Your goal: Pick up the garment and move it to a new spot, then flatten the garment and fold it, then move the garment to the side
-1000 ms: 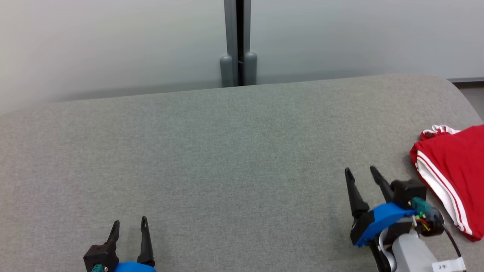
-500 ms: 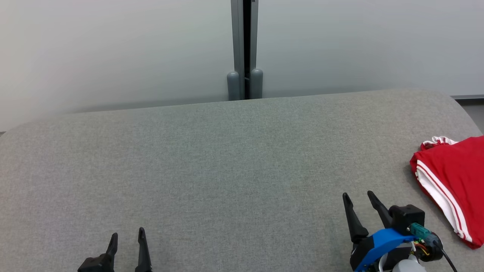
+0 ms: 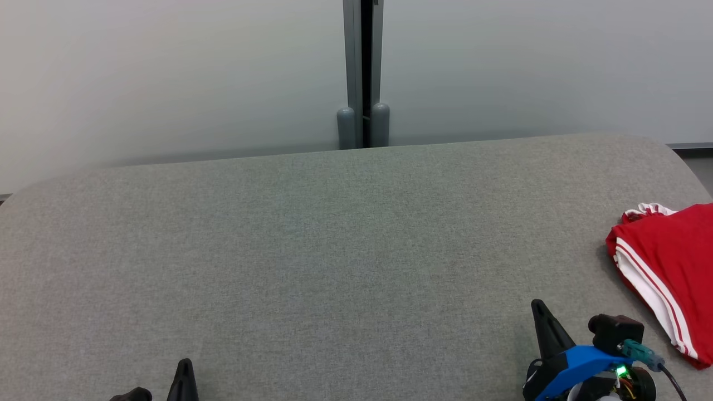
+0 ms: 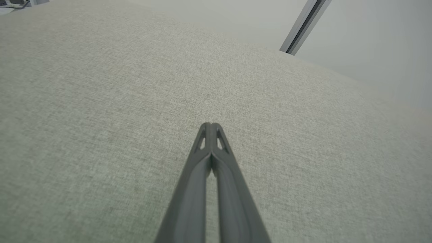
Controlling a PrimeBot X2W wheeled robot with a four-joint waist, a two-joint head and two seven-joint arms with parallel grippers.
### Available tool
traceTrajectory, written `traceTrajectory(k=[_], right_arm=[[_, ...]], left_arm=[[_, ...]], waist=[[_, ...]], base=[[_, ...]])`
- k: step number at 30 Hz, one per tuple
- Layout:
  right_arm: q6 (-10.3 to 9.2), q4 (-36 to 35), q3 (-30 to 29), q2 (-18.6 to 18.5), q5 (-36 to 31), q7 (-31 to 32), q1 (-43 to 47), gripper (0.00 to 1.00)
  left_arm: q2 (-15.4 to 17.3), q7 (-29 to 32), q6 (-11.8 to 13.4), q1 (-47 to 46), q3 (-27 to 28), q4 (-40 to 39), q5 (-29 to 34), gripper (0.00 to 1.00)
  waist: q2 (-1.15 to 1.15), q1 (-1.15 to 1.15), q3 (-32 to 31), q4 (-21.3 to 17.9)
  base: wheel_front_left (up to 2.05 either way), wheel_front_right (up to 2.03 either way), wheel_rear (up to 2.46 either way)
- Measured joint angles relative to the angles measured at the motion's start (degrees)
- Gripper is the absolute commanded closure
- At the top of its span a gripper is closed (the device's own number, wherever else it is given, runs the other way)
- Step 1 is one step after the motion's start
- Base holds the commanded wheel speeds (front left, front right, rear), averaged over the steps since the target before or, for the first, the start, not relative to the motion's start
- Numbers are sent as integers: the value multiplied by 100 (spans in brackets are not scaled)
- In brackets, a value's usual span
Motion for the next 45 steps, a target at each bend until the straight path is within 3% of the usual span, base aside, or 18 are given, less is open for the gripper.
traceTrajectory(k=[18, 45], right_arm=[[0, -578, -154, 0, 1811, 416, 121, 100], [-1, -1216, -372, -2, 3911, 938, 233, 100]], left_arm=[[0, 416, -110, -158, 155, -385, -1657, 100], [2, 946, -256, -391, 365, -797, -3601, 100]], waist=[[0, 0, -1, 91], [0, 0, -3, 226]], base=[[0, 0, 0], [0, 0, 0]])
